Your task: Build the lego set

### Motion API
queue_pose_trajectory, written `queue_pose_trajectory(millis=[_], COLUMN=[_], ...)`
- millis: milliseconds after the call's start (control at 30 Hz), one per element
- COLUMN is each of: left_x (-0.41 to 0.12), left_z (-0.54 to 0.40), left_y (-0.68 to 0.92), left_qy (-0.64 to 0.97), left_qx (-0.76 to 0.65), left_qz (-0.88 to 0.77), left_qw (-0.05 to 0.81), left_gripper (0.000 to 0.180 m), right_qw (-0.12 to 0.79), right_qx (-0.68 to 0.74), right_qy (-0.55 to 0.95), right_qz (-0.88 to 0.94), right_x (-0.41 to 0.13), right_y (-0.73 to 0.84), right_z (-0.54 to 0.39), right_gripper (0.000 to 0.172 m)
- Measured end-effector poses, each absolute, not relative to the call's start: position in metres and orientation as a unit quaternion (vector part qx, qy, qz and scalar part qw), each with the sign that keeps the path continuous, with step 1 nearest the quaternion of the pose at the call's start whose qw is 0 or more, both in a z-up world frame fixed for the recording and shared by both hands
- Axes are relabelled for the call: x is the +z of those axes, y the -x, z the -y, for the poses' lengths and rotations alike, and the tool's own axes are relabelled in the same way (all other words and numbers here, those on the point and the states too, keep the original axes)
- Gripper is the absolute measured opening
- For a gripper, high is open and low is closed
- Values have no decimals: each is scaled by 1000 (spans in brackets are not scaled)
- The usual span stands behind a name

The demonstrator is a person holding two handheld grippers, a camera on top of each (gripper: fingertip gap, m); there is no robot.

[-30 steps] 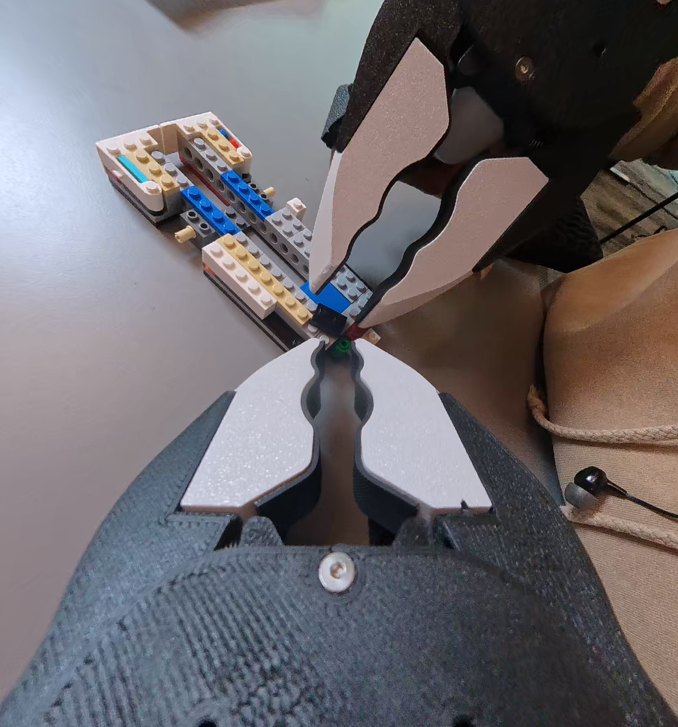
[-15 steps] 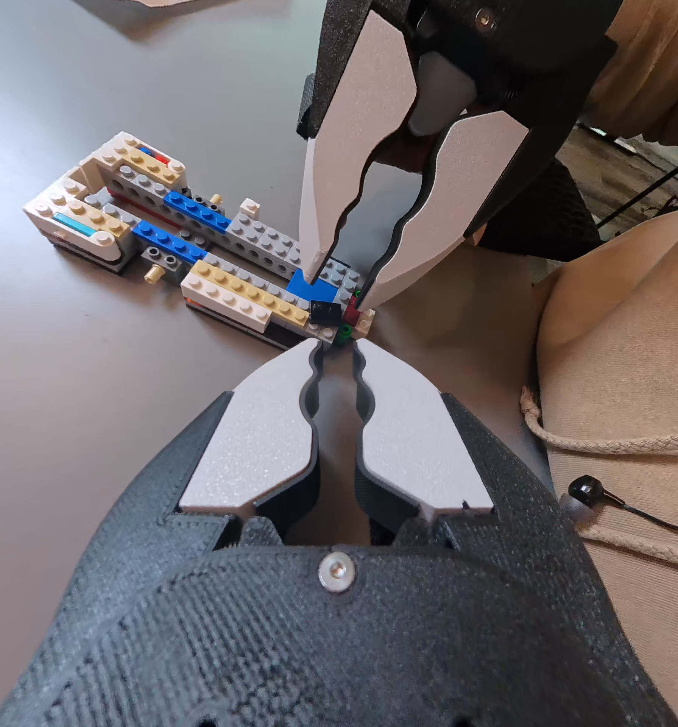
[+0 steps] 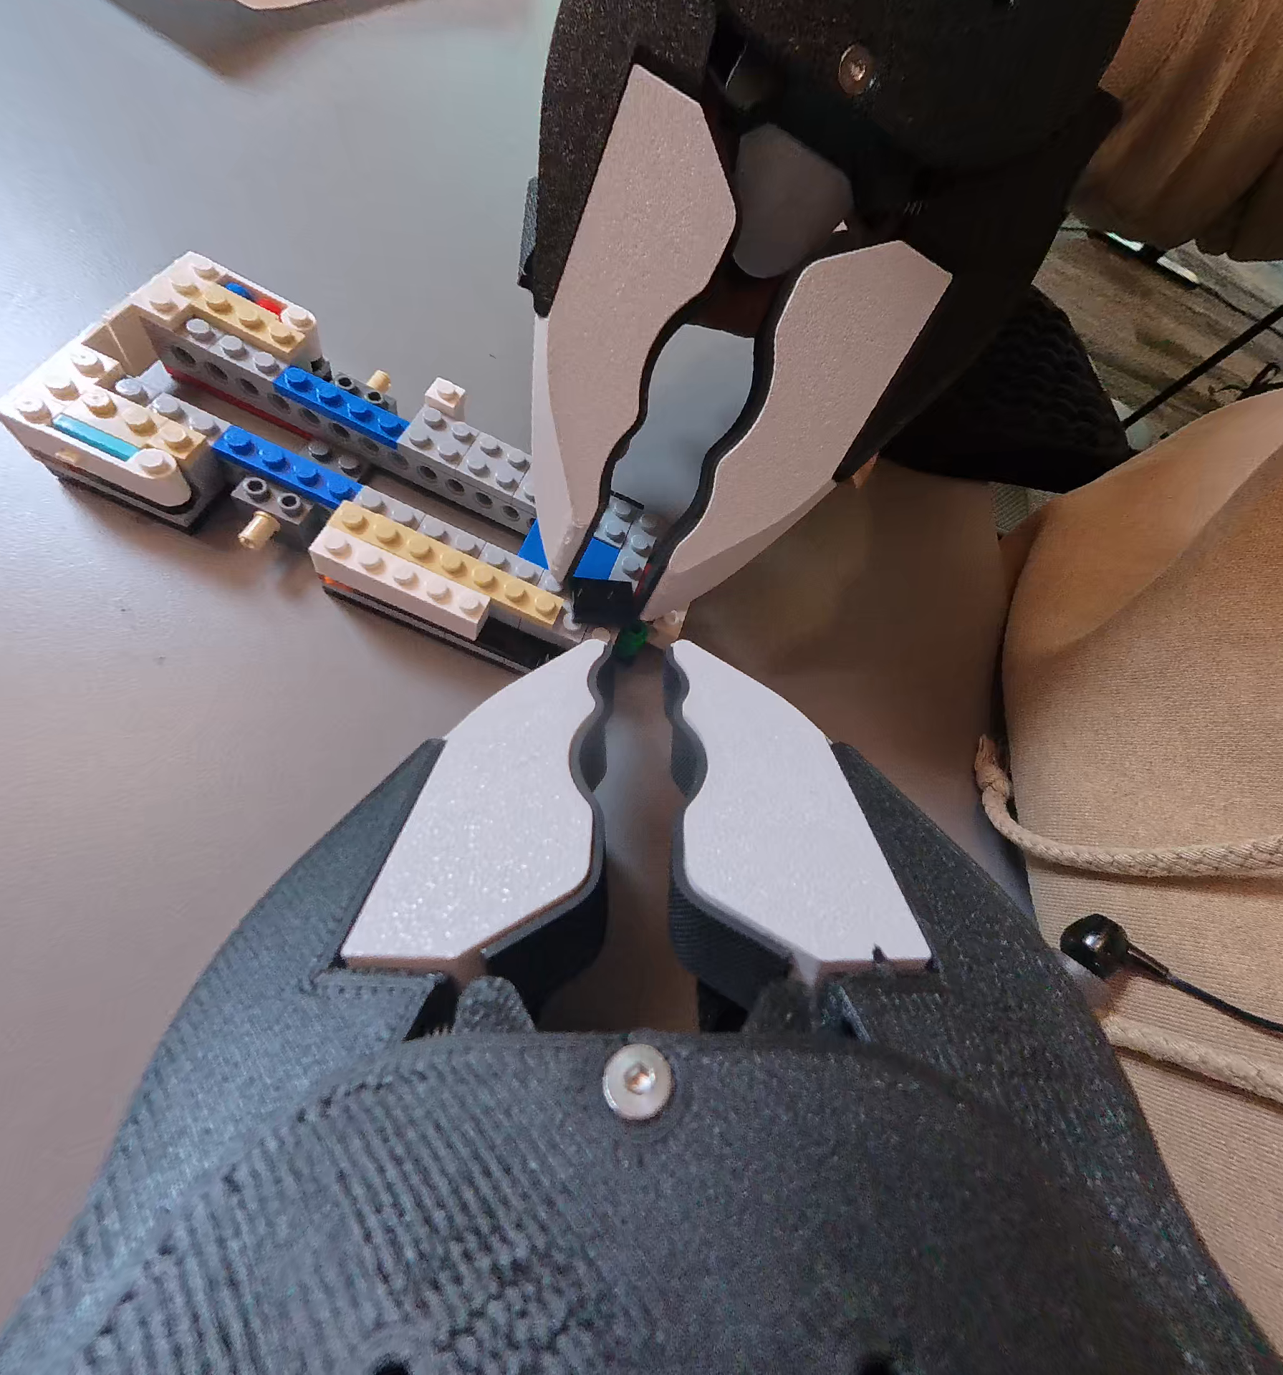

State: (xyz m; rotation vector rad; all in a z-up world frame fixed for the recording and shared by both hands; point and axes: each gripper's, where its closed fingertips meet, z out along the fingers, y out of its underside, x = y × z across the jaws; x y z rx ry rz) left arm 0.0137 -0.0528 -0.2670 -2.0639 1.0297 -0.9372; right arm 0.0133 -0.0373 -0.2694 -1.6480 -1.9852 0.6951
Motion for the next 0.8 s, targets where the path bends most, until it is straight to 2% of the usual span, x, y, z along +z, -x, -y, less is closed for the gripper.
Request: queue_pose_trajectory(millis=[433,800], left_x=[-266,-269], left_z=[45,40], left_y=[-7,-6], left_qy=[778,764], left_qx=[-306,-260], left_qz=[-414,-447], left_qw=[359,386], left_gripper=[19,18], right_qw=[266,266], right_qx=[265,259], right_qy=[627,631], right_qz=[683,681], right_x=[-265,-268], right_y=[-5,-6], right_z=[37,39], right_gripper=[18,18])
